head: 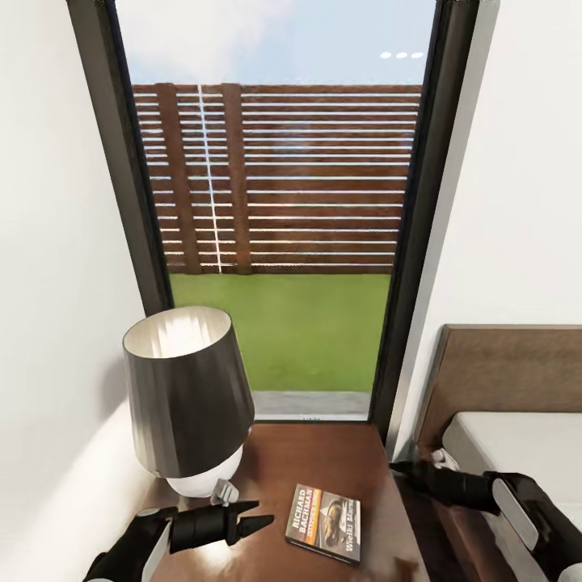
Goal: In the bedroom, move the book from the bed onto either nightstand, and place the two sandals side by side next to the bed.
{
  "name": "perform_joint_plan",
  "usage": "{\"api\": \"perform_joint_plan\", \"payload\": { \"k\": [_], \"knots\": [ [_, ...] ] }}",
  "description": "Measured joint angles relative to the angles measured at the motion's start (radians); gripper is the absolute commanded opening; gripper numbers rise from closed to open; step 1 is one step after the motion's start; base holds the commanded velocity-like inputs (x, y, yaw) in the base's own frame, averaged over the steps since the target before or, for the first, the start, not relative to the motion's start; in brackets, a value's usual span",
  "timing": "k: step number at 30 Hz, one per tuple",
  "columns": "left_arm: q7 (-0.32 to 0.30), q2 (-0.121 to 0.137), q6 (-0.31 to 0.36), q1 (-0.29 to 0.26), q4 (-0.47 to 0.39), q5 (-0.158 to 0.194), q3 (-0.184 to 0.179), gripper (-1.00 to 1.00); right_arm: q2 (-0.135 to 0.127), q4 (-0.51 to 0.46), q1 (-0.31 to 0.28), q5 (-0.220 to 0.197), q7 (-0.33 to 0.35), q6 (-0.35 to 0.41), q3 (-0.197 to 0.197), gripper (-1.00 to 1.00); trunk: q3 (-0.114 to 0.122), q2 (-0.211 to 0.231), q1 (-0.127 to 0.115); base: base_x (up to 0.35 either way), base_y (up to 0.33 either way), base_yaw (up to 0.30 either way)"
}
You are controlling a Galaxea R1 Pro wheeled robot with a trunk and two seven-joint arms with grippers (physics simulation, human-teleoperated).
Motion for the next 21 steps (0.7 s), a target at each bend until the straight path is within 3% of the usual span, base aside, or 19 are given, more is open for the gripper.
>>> {"api": "perform_joint_plan", "payload": {
  "k": [1, 4, 6, 9, 12, 14, 15, 21],
  "knots": [
    [0.0, 0.0, -0.001, 0.0, 0.0, -0.001, 0.0, 1.0, -0.032, -0.009, 0.001, 0.002, 0.038, 0.0, 0.0, 1.0, 0.003, 0.007, -0.004, 0.0, 0.0, 0.0],
    [-0.001, 0.001, -0.001, 0.001, 0.0, -0.002, 0.0, 1.0, -0.078, -0.018, 0.004, 0.006, 0.104, -0.005, -0.001, 1.0, 0.012, 0.028, -0.015, 0.0, 0.0, 0.0],
    [-0.002, 0.001, -0.002, 0.002, 0.0, -0.003, -0.001, 1.0, -0.092, -0.014, 0.006, 0.009, 0.124, -0.02, -0.001, 1.0, 0.019, 0.042, -0.023, 0.0, 0.0, 0.0],
    [-0.007, 0.001, -0.002, 0.003, 0.001, -0.003, -0.002, 1.0, -0.102, 0.045, 0.014, 0.022, 0.138, -0.132, -0.001, 1.0, 0.028, 0.063, -0.034, 0.0, 0.0, 0.0],
    [-0.01, 0.006, -0.003, 0.003, 0.026, -0.003, -0.002, 1.0, -0.103, 0.131, 0.032, 0.095, 0.141, -0.233, 0.0, 1.0, 0.037, 0.084, -0.046, 0.0, 0.0, 0.0],
    [-0.01, 0.018, -0.009, 0.004, 0.058, -0.002, -0.003, 1.0, -0.103, 0.195, 0.037, 0.195, 0.141, -0.313, 0.0, 1.0, 0.044, 0.098, -0.054, 0.0, 0.0, 0.0],
    [-0.01, 0.021, -0.013, 0.004, 0.066, -0.002, -0.003, 1.0, -0.103, 0.215, 0.037, 0.223, 0.141, -0.344, 0.0, 1.0, 0.047, 0.105, -0.057, 0.0, 0.0, 0.0],
    [-0.009, 0.029, -0.073, 0.004, 0.151, -0.001, -0.003, 1.0, -0.101, 0.302, 0.038, 0.304, 0.139, -0.486, 0.002, 1.0, 0.066, 0.147, -0.08, 0.0, 0.0, 0.0]
  ]
}}
